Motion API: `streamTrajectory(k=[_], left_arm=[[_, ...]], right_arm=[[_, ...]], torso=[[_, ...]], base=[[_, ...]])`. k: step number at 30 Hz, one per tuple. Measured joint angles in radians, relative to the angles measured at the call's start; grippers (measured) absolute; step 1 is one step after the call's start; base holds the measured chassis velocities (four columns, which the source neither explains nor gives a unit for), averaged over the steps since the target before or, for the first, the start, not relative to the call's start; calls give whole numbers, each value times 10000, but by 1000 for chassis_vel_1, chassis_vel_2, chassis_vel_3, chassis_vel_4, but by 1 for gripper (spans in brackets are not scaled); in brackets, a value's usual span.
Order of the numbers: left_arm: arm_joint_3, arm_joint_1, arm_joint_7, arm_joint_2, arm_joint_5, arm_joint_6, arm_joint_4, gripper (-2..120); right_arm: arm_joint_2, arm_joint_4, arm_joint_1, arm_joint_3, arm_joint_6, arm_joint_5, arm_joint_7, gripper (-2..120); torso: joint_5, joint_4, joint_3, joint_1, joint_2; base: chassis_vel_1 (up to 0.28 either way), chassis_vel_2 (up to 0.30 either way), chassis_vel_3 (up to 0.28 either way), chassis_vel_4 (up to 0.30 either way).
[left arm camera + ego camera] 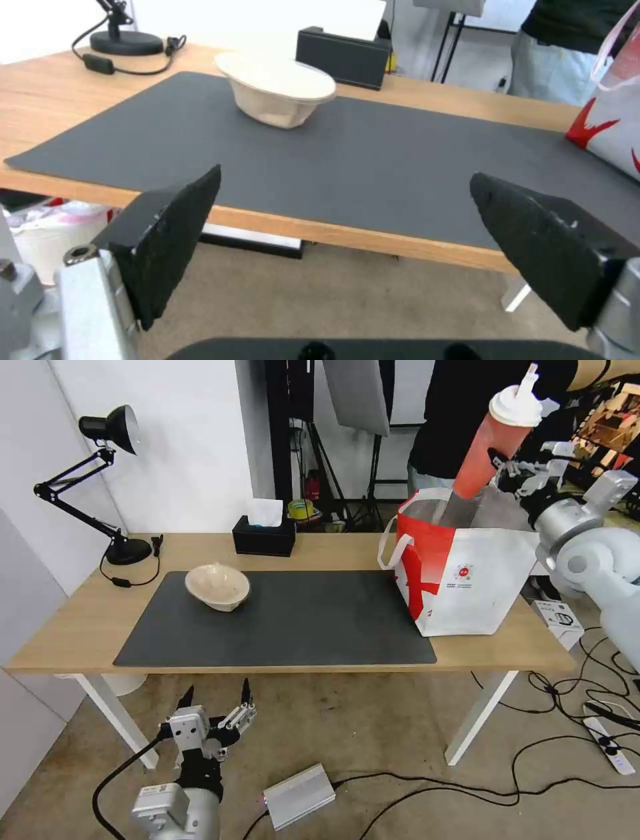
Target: Pick up the trash from the table and place it into the takeout bag.
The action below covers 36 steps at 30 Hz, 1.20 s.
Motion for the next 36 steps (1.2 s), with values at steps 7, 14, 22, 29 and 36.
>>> streamTrajectory(k=[7,14,22,29,36], left_arm=[[-22,20,-8,38,-14,-3,-42,100],[29,50,-17,-30,-11,-4,-53,100],[77,65,-17,-110,37,-4,-35,100],[-28,80,-16,-55,12,-4,-109,100],[-21,59,-56,-55,-2,-3,-112,100]], right_arm=[[224,-365,-294,78,37,-269,0,0],[465,-620,-653,182,57,-571,-6,0],[768,-1009,-623,31,34,-781,12,0],[1004,-1114,-422,-168,-179,-999,450,0],[979,-826,-466,-226,-302,-1009,488,22]], torso=[[0,0,0,0,0],[0,0,0,0,0],[-1,0,0,0,0],[-2,2,0,0,0],[-2,0,0,0,0]], base=[[0,0,0,0],[0,0,0,0],[0,0,0,0],[0,0,0,0],[0,0,0,0]])
